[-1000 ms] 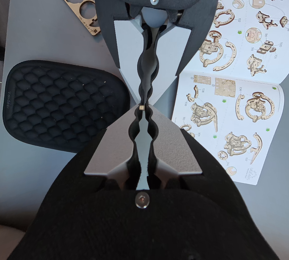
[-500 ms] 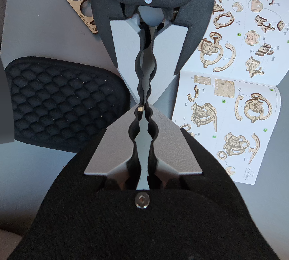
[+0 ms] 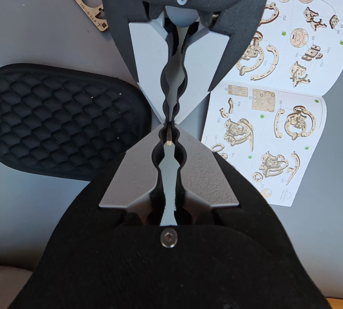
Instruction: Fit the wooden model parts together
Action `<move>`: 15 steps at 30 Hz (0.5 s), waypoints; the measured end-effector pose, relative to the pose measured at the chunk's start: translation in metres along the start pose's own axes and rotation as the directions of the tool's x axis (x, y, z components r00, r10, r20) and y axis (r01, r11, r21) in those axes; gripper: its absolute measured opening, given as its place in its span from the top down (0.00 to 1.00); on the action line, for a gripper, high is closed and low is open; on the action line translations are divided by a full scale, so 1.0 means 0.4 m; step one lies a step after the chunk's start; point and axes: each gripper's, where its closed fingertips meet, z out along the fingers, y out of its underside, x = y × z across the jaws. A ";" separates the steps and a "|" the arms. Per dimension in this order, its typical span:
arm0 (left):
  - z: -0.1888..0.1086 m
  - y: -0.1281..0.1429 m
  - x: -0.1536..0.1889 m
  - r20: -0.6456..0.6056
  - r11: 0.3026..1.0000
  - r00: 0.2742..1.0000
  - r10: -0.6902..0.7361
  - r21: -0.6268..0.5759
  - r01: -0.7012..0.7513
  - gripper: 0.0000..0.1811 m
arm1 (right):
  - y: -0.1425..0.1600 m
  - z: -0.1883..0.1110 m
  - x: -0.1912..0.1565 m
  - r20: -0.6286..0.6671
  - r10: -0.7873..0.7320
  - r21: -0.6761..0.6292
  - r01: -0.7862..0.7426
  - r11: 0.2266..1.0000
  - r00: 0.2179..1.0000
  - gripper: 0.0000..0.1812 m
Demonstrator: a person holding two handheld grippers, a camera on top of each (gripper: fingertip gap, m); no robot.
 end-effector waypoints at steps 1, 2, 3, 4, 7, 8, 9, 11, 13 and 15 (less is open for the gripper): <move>-0.002 0.001 0.001 -0.006 1.000 1.000 -0.008 -0.005 0.008 0.99 | 0.001 0.000 0.000 0.011 0.010 0.008 -0.010 1.000 1.000 0.99; -0.009 0.003 -0.001 -0.012 1.000 1.000 -0.016 -0.011 0.016 0.99 | 0.004 -0.002 0.000 0.017 0.014 0.013 -0.014 1.000 1.000 0.99; -0.022 -0.001 -0.008 -0.008 0.999 0.999 -0.031 -0.004 0.031 0.96 | 0.009 -0.003 0.000 0.020 0.018 0.010 -0.018 1.000 1.000 0.99; -0.039 -0.008 -0.012 -0.016 0.999 0.999 -0.048 0.014 0.049 0.98 | 0.014 -0.004 0.001 0.019 0.020 0.003 -0.020 1.000 1.000 0.99; -0.091 -0.024 -0.014 -0.073 0.994 0.994 -0.086 0.056 0.090 0.99 | 0.013 -0.003 0.001 0.012 0.013 -0.009 -0.013 1.000 1.000 1.00; -0.100 -0.018 -0.021 -0.065 0.994 0.993 -0.094 0.045 0.097 0.99 | 0.011 -0.003 0.000 0.011 0.011 -0.013 -0.011 1.000 1.000 1.00; -0.105 -0.012 -0.026 -0.059 0.995 0.994 -0.095 0.031 0.097 0.99 | 0.010 -0.003 0.001 0.008 0.008 -0.017 -0.007 1.000 1.000 1.00; -0.106 0.000 -0.028 -0.047 0.996 0.995 -0.086 0.008 0.087 0.99 | 0.007 -0.001 0.001 0.007 0.011 -0.025 -0.011 1.000 1.000 0.99; -0.101 0.011 -0.028 -0.039 0.997 0.996 -0.078 -0.022 0.077 0.99 | 0.003 0.002 0.001 0.002 0.009 -0.033 -0.008 0.999 1.000 0.99; -0.095 0.019 -0.027 -0.032 0.997 0.997 -0.071 -0.045 0.069 0.99 | 0.006 0.010 -0.001 -0.009 0.007 -0.063 -0.008 0.998 1.000 0.99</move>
